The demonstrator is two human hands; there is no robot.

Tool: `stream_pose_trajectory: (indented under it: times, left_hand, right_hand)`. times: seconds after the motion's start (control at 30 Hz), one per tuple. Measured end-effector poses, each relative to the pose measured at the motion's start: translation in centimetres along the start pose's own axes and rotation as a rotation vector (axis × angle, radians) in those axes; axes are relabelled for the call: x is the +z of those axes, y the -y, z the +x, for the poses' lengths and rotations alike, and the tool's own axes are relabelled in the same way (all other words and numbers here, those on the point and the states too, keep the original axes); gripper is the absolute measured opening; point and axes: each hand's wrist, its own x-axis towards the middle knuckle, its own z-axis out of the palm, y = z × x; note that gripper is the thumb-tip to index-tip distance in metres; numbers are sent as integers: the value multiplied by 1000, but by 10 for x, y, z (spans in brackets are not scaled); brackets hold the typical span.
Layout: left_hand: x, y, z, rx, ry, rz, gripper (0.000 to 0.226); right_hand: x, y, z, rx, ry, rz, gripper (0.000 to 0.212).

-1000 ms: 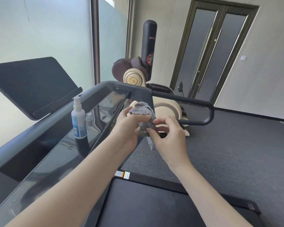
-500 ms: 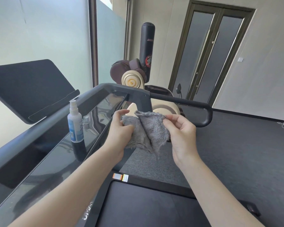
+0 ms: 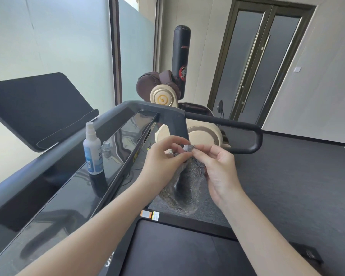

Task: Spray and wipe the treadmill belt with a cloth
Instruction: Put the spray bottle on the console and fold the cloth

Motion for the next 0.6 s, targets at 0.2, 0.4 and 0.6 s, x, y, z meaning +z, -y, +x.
stream_pose_trajectory:
  times: [0.2,0.4,0.6]
  left_hand:
    - [-3,3,1,86,-4,-5,19]
    - [-3,6,4,104,-93,-10,8]
    - [-9,11,7,121,-114,41,7]
  right_hand:
    - [2,7,0,70,44,97,8]
    - [3,9,-1,3,23,51,7]
    - [0,11,3,-103,-51,-50,8]
